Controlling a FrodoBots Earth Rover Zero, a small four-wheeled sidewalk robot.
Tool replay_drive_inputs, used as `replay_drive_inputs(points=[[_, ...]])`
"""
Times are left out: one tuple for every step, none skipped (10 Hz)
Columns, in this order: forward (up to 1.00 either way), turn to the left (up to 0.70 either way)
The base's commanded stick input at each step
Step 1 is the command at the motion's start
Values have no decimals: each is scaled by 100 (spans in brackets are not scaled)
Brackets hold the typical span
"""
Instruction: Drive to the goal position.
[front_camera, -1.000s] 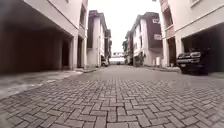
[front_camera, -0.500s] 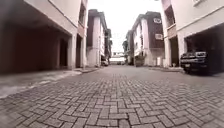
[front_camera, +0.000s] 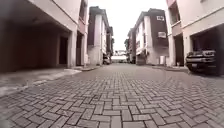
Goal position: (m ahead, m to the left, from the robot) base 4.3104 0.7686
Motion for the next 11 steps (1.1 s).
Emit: replay_drive_inputs(points=[[70, 0], [70, 0], [70, 0], [70, 0], [70, 0], [70, 0], [70, 0], [70, 0], [70, 0], [70, 0], [70, 0]])
